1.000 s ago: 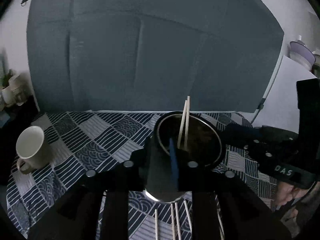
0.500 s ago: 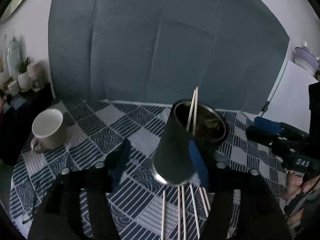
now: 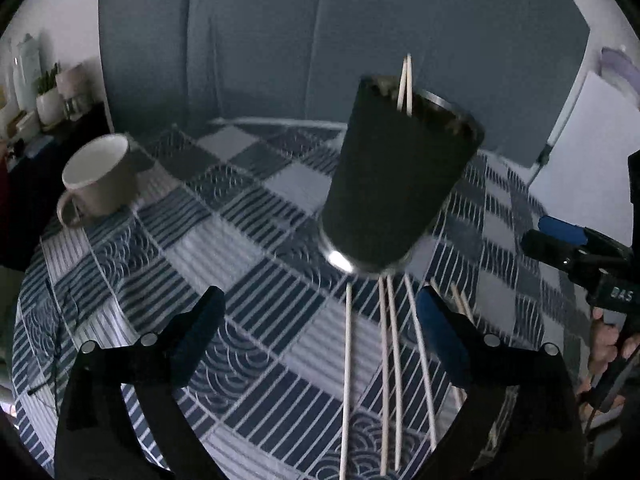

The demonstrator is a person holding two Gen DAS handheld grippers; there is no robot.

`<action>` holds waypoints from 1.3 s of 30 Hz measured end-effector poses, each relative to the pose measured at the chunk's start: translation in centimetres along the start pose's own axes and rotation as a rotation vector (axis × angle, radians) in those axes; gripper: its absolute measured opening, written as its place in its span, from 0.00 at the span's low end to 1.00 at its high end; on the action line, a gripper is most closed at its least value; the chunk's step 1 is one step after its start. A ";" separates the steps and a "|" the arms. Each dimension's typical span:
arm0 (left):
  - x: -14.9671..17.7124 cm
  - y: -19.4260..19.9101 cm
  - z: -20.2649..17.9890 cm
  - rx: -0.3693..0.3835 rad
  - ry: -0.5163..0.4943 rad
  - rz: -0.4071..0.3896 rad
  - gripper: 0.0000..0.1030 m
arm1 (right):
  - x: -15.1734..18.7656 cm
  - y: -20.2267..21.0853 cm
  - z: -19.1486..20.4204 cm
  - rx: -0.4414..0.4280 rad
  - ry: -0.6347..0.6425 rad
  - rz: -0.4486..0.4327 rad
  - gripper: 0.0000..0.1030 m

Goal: Organize utensils
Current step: 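Lower both tools to the remaining sticks and close on one each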

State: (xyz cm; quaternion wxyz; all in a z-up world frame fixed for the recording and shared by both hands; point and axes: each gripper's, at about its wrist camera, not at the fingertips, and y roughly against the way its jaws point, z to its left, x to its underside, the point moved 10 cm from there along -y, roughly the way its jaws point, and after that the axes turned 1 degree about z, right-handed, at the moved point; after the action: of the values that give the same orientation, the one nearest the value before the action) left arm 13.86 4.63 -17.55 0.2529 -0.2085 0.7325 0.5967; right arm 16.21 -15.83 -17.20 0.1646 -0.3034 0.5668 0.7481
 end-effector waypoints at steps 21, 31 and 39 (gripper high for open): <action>7.1 -5.7 1.7 -0.096 -0.019 0.252 0.94 | 10.4 -5.3 -4.7 0.151 -0.099 0.258 0.82; 7.1 -6.1 1.7 -0.157 -0.083 0.246 0.94 | 10.5 -5.8 -4.4 0.174 -0.064 0.263 0.85; 6.8 -6.6 1.9 -0.199 -0.040 0.270 0.96 | 10.7 -6.2 -4.7 0.221 -0.102 0.294 0.89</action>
State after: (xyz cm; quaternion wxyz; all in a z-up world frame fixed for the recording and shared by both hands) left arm 12.76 5.19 -27.17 0.1631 -0.1201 0.6860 0.6989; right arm 12.97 -19.45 -29.48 0.1144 -0.1591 0.6746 0.7117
